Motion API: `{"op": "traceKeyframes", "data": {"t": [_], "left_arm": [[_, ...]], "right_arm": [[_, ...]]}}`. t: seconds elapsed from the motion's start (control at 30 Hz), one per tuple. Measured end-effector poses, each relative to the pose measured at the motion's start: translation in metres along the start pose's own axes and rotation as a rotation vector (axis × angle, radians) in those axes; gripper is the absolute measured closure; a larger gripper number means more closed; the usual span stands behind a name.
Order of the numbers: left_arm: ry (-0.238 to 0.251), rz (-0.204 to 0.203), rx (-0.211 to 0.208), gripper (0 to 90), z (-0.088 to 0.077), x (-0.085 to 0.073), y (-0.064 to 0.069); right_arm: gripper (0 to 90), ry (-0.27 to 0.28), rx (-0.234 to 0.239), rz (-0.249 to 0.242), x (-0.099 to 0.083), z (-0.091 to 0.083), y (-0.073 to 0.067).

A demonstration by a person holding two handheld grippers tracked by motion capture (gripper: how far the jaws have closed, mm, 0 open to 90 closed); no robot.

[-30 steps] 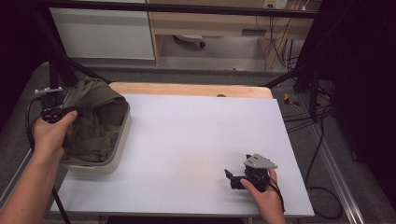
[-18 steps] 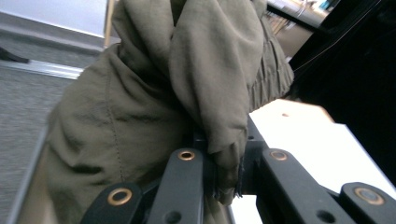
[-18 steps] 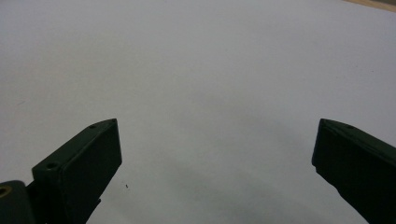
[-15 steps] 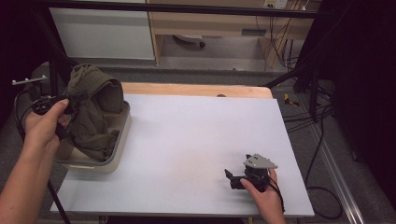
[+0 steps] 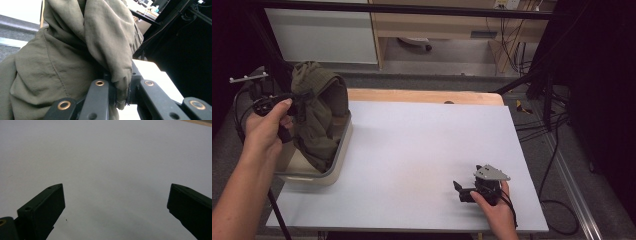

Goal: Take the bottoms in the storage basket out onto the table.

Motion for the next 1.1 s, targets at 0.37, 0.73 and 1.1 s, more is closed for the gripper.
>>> {"op": "traceKeyframes", "data": {"t": [0.37,0.73,1.1], "left_arm": [[0.008,0.049,-0.042,82.0,0.001,0.021,0.036],[0.007,0.108,-0.117,81.9,0.022,0.043,0.093],[-0.009,0.104,-0.115,81.9,0.031,0.041,0.095]], "right_arm": [[2.1,0.004,-0.002,0.000,0.000,0.000,0.000],[2.1,0.012,-0.003,0.008,0.000,-0.002,0.001],[2.1,0.016,0.001,0.012,0.000,-0.002,0.002]]}}
Point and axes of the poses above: each handheld gripper's, and its own axes: z roughly forward along the jaws, x roughly out of its top, y roughly to its right, the point moved 1 cm from there along z, roughly forward along the jaws, and after that the axes turned 12 degrees about -y, right-handed, at the moved point
